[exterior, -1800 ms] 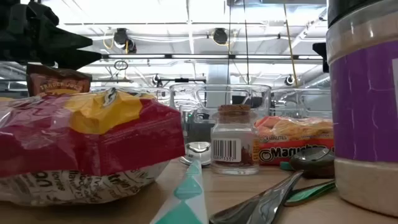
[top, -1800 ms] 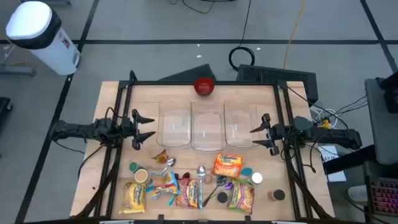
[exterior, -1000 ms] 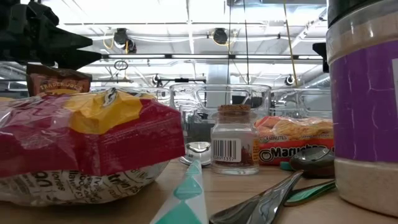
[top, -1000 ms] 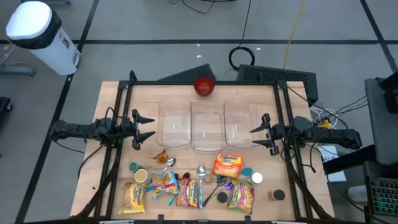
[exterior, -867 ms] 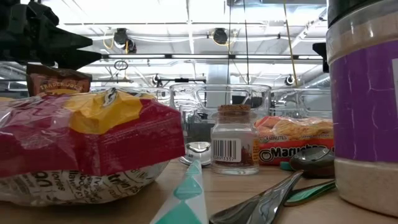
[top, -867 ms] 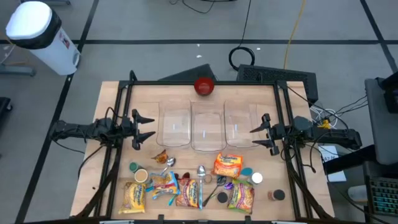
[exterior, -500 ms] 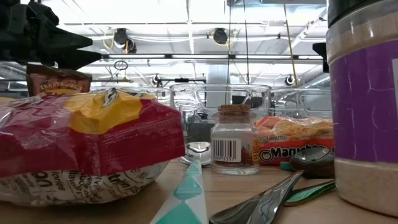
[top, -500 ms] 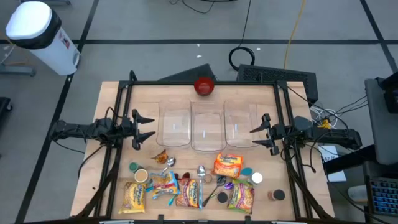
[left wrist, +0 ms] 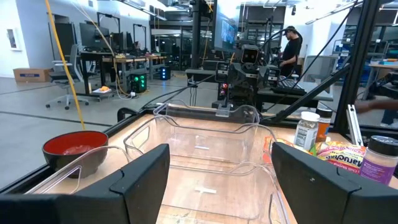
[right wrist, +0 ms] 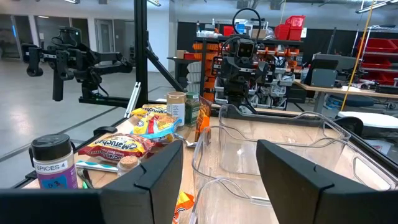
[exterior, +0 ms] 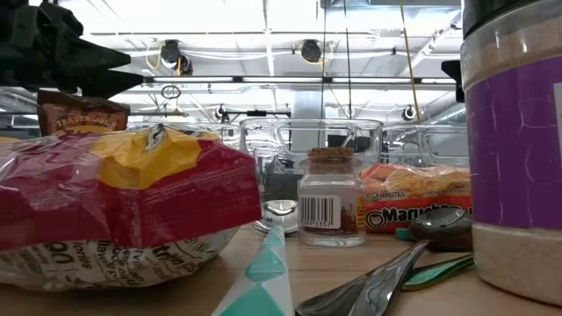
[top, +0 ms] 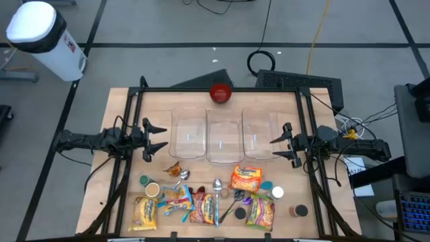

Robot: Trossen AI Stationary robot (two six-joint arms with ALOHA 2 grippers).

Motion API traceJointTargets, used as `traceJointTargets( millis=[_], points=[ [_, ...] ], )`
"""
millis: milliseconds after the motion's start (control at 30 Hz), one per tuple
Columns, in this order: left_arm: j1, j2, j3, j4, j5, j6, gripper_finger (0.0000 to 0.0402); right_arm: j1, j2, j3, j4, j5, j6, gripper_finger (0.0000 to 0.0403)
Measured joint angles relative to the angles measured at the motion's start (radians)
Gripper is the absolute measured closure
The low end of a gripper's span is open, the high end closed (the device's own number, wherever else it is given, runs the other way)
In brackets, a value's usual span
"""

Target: Pick & Place Food Item

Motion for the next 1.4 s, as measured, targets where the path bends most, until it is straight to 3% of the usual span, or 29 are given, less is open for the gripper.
traceJointTargets(
  millis=[1167, 1300, 1400],
  points=[
    [0.000, 0.000, 0.000, 0.000, 0.000, 0.000, 0.0117, 0.000, 0.000, 0.000, 0.001, 0.001, -0.001, 0.0206],
    [0.000, 0.000, 0.000, 0.000, 0.000, 0.000, 0.0117, 0.001, 0.000, 0.000, 0.071, -0.003, -0.018, 0.0206],
    [0.000, 0.000, 0.000, 0.000, 0.000, 0.000, 0.0117, 0.005, 0.000, 0.000, 0.178, -0.029, 0.104, 0.0206]
  ],
)
